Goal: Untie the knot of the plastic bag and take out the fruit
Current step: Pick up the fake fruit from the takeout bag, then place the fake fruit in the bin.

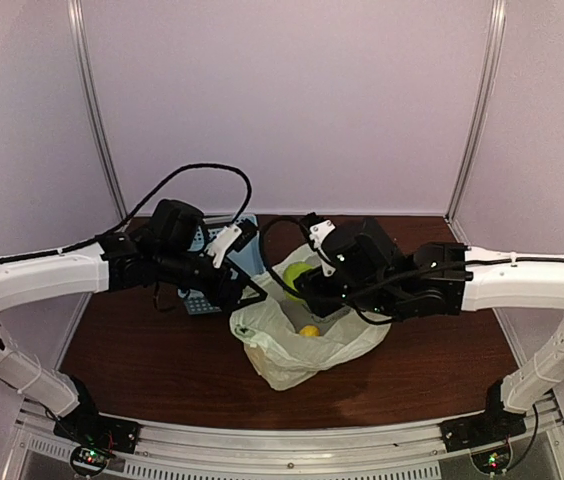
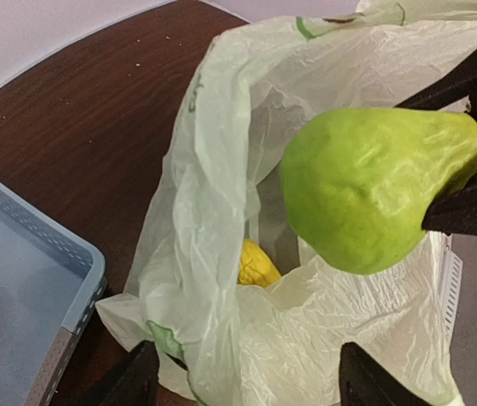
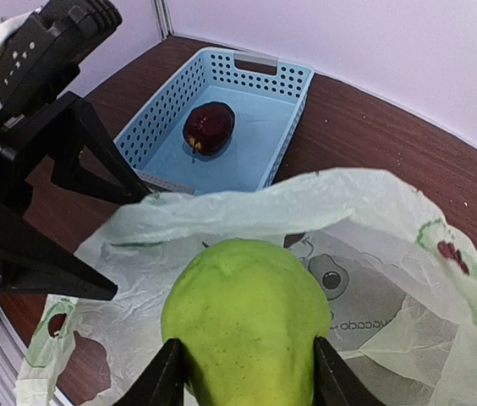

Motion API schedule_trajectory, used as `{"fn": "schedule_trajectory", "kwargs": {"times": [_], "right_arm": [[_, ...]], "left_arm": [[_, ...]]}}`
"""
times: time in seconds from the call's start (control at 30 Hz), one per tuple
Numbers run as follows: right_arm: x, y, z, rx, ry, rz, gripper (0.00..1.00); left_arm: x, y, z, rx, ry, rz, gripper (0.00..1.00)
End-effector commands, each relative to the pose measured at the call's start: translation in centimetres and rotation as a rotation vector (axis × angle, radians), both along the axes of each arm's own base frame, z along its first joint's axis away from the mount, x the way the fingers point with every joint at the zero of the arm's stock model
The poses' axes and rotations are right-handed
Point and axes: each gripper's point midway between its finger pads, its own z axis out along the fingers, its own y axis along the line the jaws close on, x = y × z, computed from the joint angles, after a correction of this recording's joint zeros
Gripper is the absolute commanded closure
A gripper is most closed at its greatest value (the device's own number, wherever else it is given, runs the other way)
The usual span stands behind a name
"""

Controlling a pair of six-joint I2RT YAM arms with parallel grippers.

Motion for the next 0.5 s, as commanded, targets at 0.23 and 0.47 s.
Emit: {"fn": "schedule_trajectory", "kwargs": {"times": [0.23,0.47], "right_arm": [[2.3,4.0,8.5,0.090,-0.157,0.020,0.53],[5.3,9.2,9.1,0.076,-0.184,0.080,0.53]], "left_arm": [[5.3,6.7,5.4,-0.102,-0.120,0.216,0.14],[9.4,14.4,8.1,-0.107,-0.188,0.481,0.11]]}}
